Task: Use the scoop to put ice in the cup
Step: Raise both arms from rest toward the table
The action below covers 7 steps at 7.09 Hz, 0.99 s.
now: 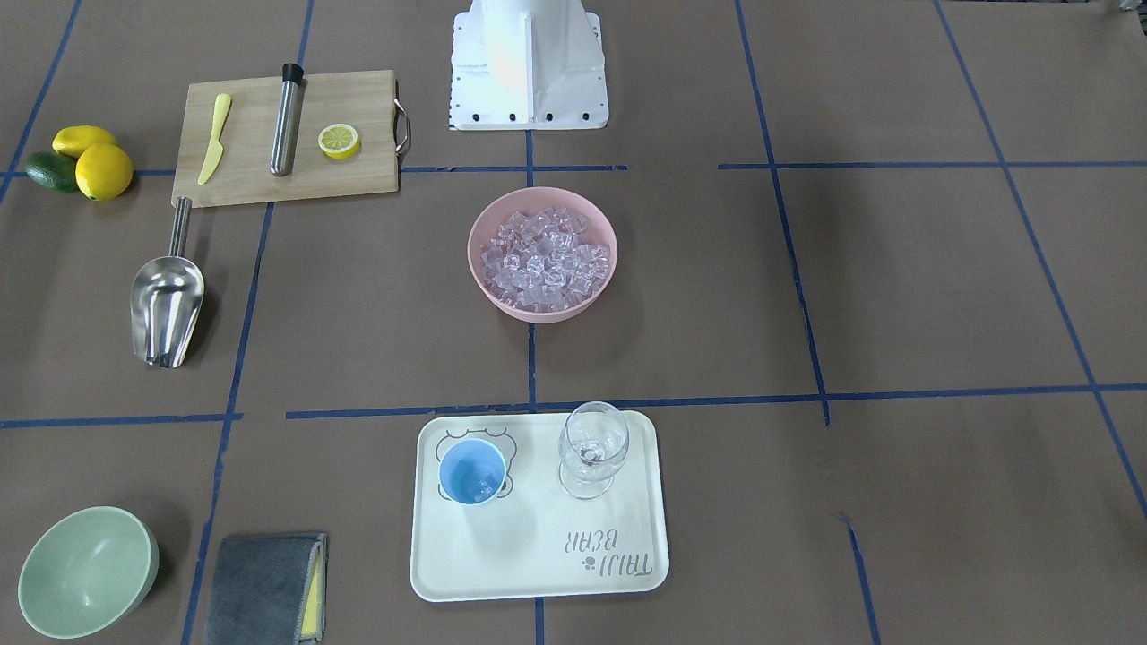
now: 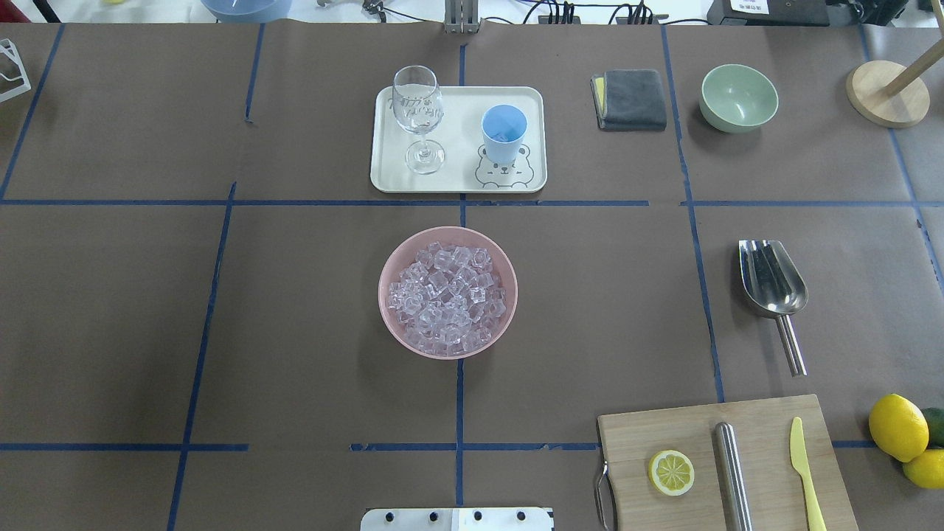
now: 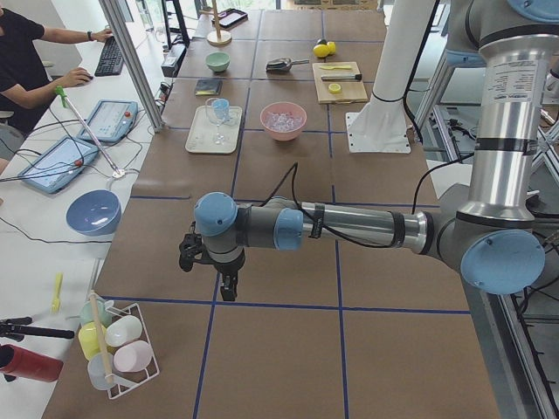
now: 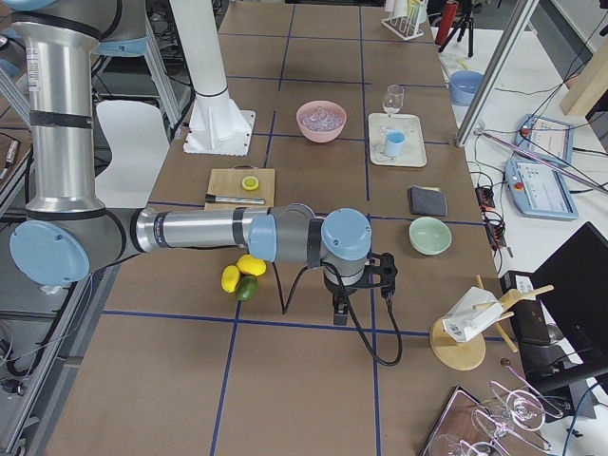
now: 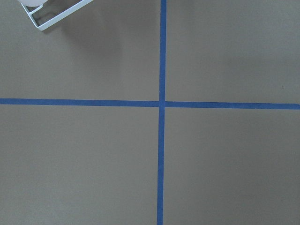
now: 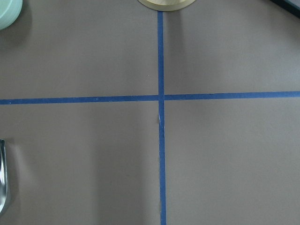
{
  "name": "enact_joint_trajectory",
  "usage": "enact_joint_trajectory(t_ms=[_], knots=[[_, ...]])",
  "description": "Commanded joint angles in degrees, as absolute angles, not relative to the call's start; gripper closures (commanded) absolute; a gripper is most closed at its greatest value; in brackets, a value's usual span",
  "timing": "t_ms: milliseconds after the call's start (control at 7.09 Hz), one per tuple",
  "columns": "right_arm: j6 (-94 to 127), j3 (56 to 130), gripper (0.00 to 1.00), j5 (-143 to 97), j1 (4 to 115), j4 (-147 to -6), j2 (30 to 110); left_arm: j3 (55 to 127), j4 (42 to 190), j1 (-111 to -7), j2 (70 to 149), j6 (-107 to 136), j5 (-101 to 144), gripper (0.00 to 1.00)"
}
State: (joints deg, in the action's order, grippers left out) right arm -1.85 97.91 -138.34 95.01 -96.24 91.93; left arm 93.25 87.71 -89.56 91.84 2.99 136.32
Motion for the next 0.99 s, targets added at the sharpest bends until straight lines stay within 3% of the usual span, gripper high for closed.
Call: enact_joint_trajectory(t_ms=[0,282,846], knots=[[-1.85,97.91,0.0,-138.34,95.01,-96.24,91.93,93.25,87.71,-89.56,91.85,2.99,136.32,0.0],[-1.23,97.91,0.0,-138.43,94.92,-96.24,91.93,93.43,88.06,-89.65,91.76,2.99,136.49,0.0],[2.52,102.11,0.0,-139.31,93.35,-96.41,91.14,101.24,92.51,-89.04,94.91,2.81,137.11,0.0]])
